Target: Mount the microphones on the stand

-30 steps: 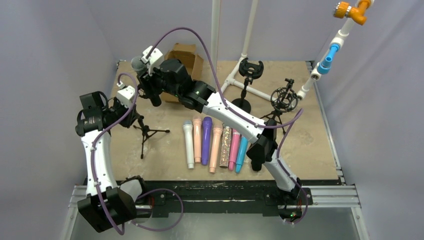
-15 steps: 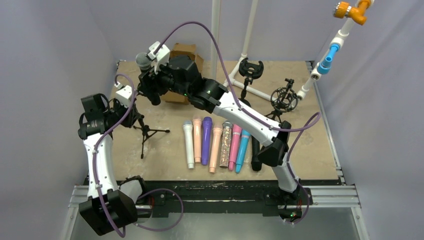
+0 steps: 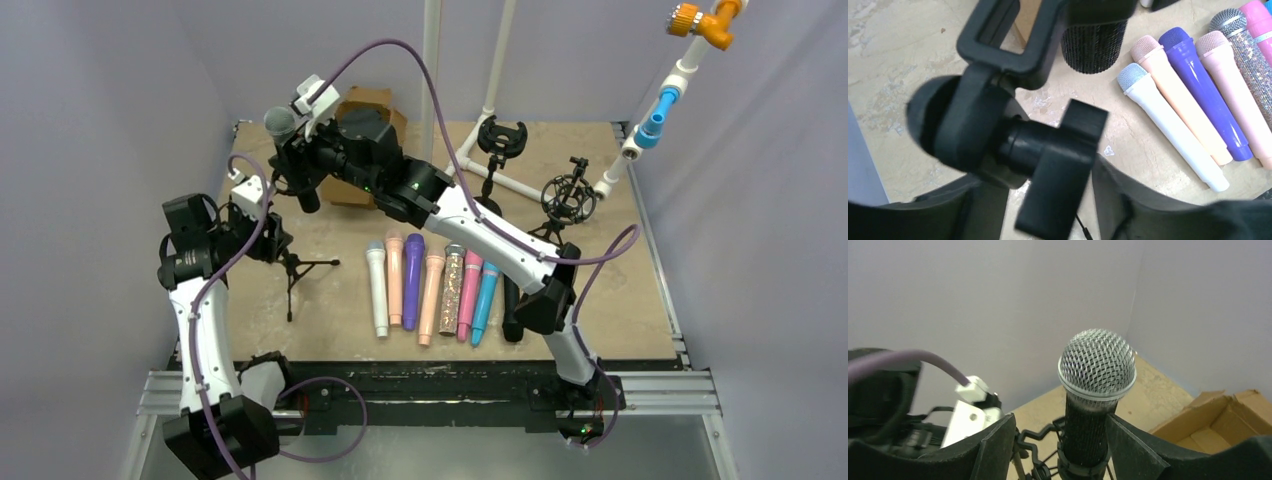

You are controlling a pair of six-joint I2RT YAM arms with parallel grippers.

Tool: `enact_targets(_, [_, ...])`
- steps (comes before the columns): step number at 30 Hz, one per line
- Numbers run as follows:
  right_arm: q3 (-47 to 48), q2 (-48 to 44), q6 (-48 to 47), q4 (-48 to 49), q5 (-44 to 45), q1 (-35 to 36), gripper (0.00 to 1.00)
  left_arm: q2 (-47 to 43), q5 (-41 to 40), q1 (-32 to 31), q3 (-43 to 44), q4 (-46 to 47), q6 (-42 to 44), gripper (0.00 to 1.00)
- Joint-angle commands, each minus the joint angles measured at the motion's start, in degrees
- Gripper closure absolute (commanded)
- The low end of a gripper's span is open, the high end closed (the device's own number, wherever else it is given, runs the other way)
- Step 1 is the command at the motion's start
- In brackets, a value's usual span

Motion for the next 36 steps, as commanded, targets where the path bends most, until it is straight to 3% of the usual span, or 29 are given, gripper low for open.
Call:
enact_targets(1, [0.53, 0.75, -1.84, 1.08, 3.32, 0.13, 0.31, -3.96, 1.98, 0.42, -0.14, 0.80, -2.38, 0.36])
enact_targets(8, [-5.57, -2.20, -2.32, 6.81, 8.25, 0.13, 0.34, -5.93, -0.44, 2.14, -0.21, 4.06, -11.14, 0.32])
enact_targets(14, [-4.49, -0.81, -3.20, 9.31, 9.79, 0.13, 0.29, -4.90, -1.00, 2.69, -4.08, 8.45, -12.55, 0.47])
enact_targets(20, [-8.31, -1.47, -3.20, 16.38, 11.32, 0.06, 0.32, -2.92, -1.12, 2.84, -5.76, 11.00, -11.97, 0.57])
enact_targets(24, [-8.74, -0.74, -3.20, 18.77, 8.36, 0.08, 0.43, -2.46, -0.89, 2.94, -6.32, 11.96, -12.01, 0.63])
enact_targets(28, [-9.31, -0.32, -3.16, 18.44, 7.91, 0.08, 0.62, -1.50, -1.04, 3.02, -6.28, 12.30, -12.14, 0.75])
enact_targets(31, [-11.90, -1.54, -2.61, 19.20, 7.25, 0.11, 0.75, -1.12, -1.28, 3.10, -6.79, 12.97, -12.23, 0.76])
enact_targets(36, [-14.40, -2.17, -2.41, 18.25, 5.61, 0.13, 0.88, 0.13, -1.20, 3.13, -6.99, 13.85, -12.85, 0.76])
